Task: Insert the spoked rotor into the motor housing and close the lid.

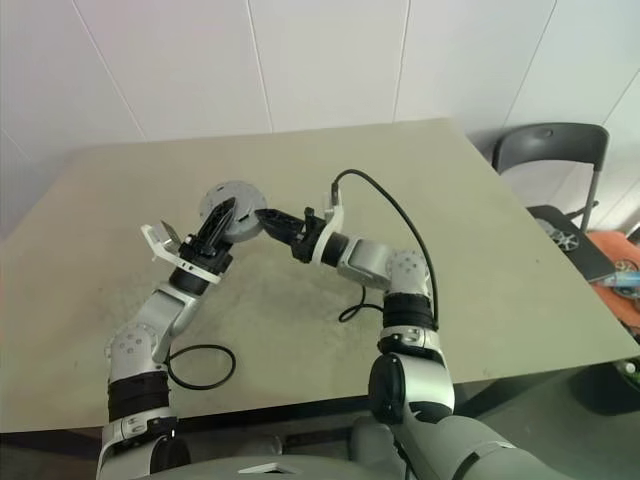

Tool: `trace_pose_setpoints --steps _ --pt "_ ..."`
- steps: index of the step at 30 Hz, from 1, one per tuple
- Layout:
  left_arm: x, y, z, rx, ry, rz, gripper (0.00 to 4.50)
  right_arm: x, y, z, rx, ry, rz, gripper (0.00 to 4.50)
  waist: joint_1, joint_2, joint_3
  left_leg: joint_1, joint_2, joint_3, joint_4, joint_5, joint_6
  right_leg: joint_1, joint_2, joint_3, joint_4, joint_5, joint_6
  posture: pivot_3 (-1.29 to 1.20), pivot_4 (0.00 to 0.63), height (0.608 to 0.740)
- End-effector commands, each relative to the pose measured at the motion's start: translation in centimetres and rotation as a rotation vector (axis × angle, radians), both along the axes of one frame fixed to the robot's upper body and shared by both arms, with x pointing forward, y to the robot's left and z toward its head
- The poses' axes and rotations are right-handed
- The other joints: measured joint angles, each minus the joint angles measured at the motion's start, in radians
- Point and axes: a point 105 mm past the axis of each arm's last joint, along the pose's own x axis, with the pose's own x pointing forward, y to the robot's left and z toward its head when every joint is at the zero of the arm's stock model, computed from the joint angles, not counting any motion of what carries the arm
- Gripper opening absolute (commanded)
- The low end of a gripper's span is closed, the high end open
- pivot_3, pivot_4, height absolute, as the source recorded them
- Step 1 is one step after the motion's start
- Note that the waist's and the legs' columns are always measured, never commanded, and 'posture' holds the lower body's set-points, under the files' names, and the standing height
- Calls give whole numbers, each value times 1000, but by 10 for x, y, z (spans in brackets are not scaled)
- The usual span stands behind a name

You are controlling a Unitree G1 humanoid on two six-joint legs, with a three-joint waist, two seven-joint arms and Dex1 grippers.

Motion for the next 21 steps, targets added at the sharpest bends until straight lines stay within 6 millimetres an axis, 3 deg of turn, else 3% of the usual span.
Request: trace_pose_setpoints --steps 1,13,20,21 --pt "1 7 14 -1 -47 49 2356 -8 11 27 112 -77 50 1187 0 0 0 0 0 0 0 0 0 0 0 0 0 0 0 0 0 740" --pt "5 10 11 19 -20 101 2356 -7 12 22 48 -115 19 1187 0 0 0 0 0 0 0 0 0 0 0 0 0 0 0 0 0 740" --pt "5 11 12 8 -16 118 2356 -4 12 20 34 -120 -5 3529 1 0 0 0 0 0 0 0 0 0 0 0 0 0 0 0 0 740" --pt "5 12 12 6 -14 124 2356 -4 12 20 38 -119 -3 3529 1 0 0 0 0 0 0 0 0 0 0 0 0 0 0 0 0 740"
